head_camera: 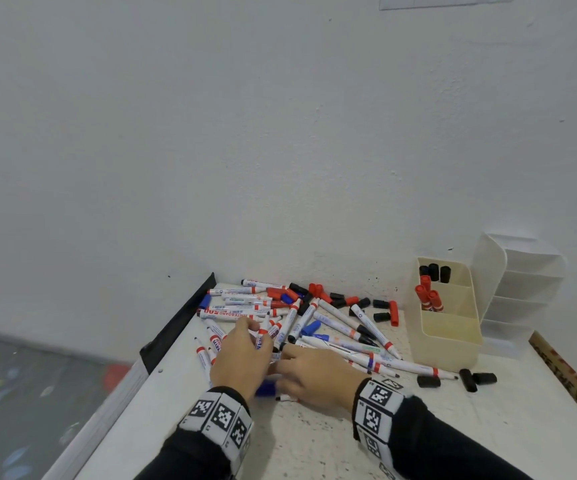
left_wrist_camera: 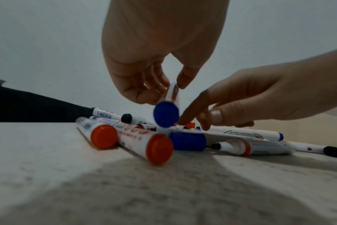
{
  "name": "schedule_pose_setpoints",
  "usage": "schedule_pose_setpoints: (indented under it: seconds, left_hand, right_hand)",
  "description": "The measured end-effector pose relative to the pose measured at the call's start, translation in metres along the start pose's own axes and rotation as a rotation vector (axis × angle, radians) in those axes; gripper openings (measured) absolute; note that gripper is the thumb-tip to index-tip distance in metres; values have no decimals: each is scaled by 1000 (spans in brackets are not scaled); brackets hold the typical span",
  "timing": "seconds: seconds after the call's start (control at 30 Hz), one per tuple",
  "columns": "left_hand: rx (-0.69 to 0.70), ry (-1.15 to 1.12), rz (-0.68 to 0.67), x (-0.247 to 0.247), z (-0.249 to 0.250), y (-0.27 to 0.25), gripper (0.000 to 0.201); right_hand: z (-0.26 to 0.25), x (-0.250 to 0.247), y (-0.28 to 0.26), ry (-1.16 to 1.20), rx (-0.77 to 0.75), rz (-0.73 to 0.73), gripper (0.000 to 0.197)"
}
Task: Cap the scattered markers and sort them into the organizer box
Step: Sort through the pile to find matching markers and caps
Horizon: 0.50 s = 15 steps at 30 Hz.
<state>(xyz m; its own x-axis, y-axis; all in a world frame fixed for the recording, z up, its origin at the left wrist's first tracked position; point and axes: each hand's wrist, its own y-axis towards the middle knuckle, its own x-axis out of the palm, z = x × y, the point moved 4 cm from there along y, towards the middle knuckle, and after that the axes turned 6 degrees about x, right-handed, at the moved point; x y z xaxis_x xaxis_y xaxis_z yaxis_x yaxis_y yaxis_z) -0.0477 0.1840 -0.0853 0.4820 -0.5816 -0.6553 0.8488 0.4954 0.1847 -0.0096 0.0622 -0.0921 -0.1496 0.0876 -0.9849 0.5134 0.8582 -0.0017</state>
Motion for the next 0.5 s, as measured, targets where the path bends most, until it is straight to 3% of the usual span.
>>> schedule_pose_setpoints:
  seconds: [0.23, 0.5]
  left_hand:
    - [18, -80, -7, 5, 0, 3, 19]
    - [85, -110, -11, 12, 5, 2, 18]
  right_hand:
    - [-6, 3, 7, -81, -24, 20, 33]
    - [23, -10, 1, 279, 250, 72, 13]
